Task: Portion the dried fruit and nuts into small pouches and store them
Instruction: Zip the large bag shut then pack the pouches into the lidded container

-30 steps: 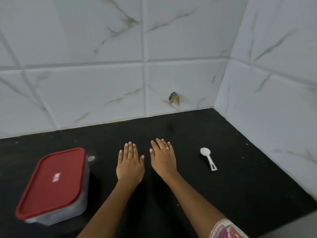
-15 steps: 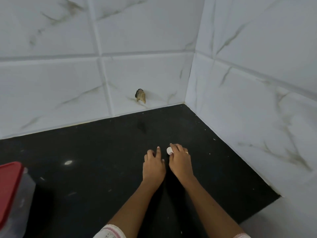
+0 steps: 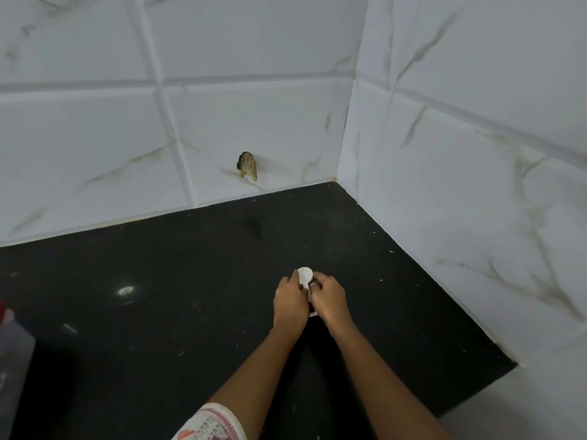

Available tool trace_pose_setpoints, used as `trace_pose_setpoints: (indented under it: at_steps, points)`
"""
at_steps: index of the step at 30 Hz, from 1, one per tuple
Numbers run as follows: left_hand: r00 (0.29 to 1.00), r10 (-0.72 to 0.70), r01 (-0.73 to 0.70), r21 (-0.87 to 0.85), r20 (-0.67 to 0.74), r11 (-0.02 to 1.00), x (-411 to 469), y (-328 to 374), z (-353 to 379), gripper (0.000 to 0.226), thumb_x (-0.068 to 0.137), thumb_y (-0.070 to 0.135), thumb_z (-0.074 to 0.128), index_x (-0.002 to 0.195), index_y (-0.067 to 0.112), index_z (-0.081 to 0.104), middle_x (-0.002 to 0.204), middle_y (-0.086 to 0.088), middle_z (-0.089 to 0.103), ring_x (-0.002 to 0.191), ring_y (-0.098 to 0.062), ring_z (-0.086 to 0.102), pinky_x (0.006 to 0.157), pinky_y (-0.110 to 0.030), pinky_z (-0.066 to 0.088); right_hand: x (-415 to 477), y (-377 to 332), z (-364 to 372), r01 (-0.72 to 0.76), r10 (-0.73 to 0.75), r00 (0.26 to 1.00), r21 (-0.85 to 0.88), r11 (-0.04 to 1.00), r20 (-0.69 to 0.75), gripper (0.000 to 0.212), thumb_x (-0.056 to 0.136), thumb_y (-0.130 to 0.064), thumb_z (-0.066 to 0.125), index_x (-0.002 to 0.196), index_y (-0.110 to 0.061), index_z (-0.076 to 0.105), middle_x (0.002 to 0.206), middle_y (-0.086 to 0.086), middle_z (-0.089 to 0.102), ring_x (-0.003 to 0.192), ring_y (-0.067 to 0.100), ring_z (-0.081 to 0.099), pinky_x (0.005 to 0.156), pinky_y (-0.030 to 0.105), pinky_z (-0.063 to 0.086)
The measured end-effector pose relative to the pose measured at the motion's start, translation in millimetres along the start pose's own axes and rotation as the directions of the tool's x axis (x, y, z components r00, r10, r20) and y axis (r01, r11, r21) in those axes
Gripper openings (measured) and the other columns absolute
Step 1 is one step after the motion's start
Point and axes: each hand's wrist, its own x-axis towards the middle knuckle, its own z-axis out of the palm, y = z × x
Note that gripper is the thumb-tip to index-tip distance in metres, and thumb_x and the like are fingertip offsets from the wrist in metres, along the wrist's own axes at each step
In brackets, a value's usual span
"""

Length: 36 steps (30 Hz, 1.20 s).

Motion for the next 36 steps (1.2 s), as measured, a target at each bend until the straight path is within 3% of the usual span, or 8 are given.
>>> trace_pose_setpoints:
  at_steps: [4, 10, 15, 19, 24, 28, 32, 36]
  points:
    - [0.997, 0.001, -0.009, -0.102, -0.073, 0.995, -4.9, -9.0, -6.9, 0.033, 0.093, 0.004, 0.04, 0.123, 0.012, 0.055, 0.091, 0.003, 0.048, 0.075, -0.004, 0.045, 0.059, -0.01, 0.034, -7.2, -9.1, 5.7, -0.006, 0.005, 1.0, 0.116, 0.993, 0.013, 0.031, 0.094, -0.009, 0.038, 0.114, -0.014, 0.062, 0.112, 0.007, 0.06, 0.099, 0.019, 0.06, 0.087, 0.032, 0.051]
    - [0.982, -0.084, 0.033, -0.283, -0.17, 0.959, -17.5, -33.0, -46.3, 0.057, 0.094, 0.006, 0.047, 0.146, 0.017, 0.027, 0.115, -0.001, 0.057, 0.102, -0.009, 0.055, 0.084, -0.018, 0.041, -30.0, -42.1, 33.6, 0.036, -0.056, 0.996, 0.269, 0.962, 0.07, 0.033, 0.09, 0.0, 0.043, 0.112, -0.014, 0.063, 0.101, 0.007, 0.066, 0.096, 0.021, 0.063, 0.082, 0.029, 0.051]
    - [0.958, -0.128, 0.042, -0.314, -0.256, 0.949, -32.9, -73.0, -92.4, 0.062, 0.093, 0.007, 0.051, 0.147, 0.018, 0.023, 0.101, 0.007, 0.057, 0.09, -0.005, 0.056, 0.074, -0.012, 0.04, -51.1, -69.2, 78.6, 0.077, -0.135, 0.974, 0.298, 0.952, 0.18, 0.035, 0.09, 0.0, 0.047, 0.119, -0.015, 0.059, 0.093, 0.0, 0.064, 0.089, 0.012, 0.06, 0.072, 0.015, 0.046]
    - [0.929, -0.195, 0.083, -0.334, -0.315, 0.939, -52.7, -107.3, -129.3, 0.063, 0.092, 0.006, 0.051, 0.147, 0.018, 0.022, 0.103, 0.007, 0.057, 0.089, -0.006, 0.057, 0.07, -0.011, 0.043, -73.4, -90.0, 121.6, 0.084, -0.173, 0.948, 0.316, 0.945, 0.267, 0.036, 0.09, 0.0, 0.049, 0.121, -0.014, 0.057, 0.092, 0.0, 0.063, 0.09, 0.012, 0.061, 0.076, 0.018, 0.048]
    - [0.875, -0.295, 0.147, -0.37, -0.383, 0.917, -82.8, -146.1, -169.7, 0.059, 0.092, 0.006, 0.049, 0.146, 0.021, 0.027, 0.12, 0.001, 0.059, 0.102, -0.014, 0.06, 0.094, -0.034, 0.05, -103.4, -111.0, 177.3, 0.069, -0.188, 0.917, 0.325, 0.943, 0.351, 0.036, 0.09, 0.001, 0.046, 0.12, -0.016, 0.058, 0.097, 0.003, 0.065, 0.089, 0.013, 0.062, 0.068, 0.015, 0.048]
    - [0.826, -0.364, 0.184, -0.404, -0.431, 0.896, -101.0, -171.3, -197.4, 0.056, 0.093, 0.005, 0.046, 0.144, 0.02, 0.031, 0.123, 0.0, 0.059, 0.106, -0.014, 0.059, 0.095, -0.035, 0.049, -127.0, -124.4, 215.1, 0.095, -0.216, 0.891, 0.301, 0.949, 0.399, 0.032, 0.09, 0.001, 0.046, 0.115, -0.014, 0.059, 0.094, 0.006, 0.066, 0.082, 0.012, 0.062, 0.064, 0.014, 0.048]
    - [0.791, -0.415, 0.218, -0.426, -0.451, 0.878, -110.7, -190.6, -214.8, 0.038, 0.091, 0.002, 0.043, 0.123, 0.02, 0.054, 0.101, 0.007, 0.063, 0.094, -0.009, 0.059, 0.084, -0.023, 0.045, -145.9, -132.6, 244.1, 0.1, -0.222, 0.888, 0.303, 0.948, 0.402, 0.029, 0.089, 0.001, 0.047, 0.11, -0.013, 0.06, 0.089, 0.005, 0.065, 0.074, 0.01, 0.06, 0.056, 0.011, 0.045]
    - [0.75, -0.528, 0.261, -0.557, -0.397, 0.789, -108.3, -210.7, -217.9, 0.022, 0.095, 0.02, 0.046, 0.086, 0.014, 0.064, 0.08, -0.001, 0.066, 0.08, -0.015, 0.062, 0.076, -0.026, 0.045, -158.5, -134.4, 264.2, 0.091, -0.197, 0.903, 0.28, 0.956, 0.381, 0.027, 0.088, 0.0, 0.049, 0.107, -0.012, 0.063, 0.086, 0.006, 0.066, 0.078, 0.014, 0.062, 0.066, 0.016, 0.047]
